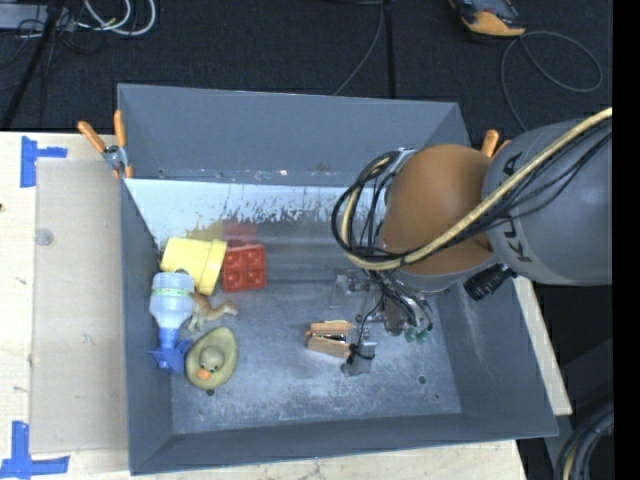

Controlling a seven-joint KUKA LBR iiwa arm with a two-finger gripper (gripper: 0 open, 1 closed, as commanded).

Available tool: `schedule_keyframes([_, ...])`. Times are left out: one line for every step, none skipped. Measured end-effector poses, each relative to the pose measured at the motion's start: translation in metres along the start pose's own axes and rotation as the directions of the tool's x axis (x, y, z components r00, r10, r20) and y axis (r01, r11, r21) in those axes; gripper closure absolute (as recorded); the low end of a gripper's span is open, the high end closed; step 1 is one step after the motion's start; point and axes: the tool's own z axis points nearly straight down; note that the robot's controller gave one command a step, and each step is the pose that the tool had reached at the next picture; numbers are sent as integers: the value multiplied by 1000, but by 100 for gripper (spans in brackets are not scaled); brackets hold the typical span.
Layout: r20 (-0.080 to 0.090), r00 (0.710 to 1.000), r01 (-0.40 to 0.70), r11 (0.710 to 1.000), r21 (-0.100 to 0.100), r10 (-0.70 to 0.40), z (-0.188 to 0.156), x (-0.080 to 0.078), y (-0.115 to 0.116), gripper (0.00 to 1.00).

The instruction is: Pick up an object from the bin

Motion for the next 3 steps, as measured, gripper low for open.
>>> schedule_keyframes([7,1000,-1,1000,0,1,-4,-2,0,0])
schedule_keyframes([-4,997,-82,997,0,82,90,-25,-31,100])
schedule_keyframes([-4,997,-83,997,-1,83,90,-25,-31,100])
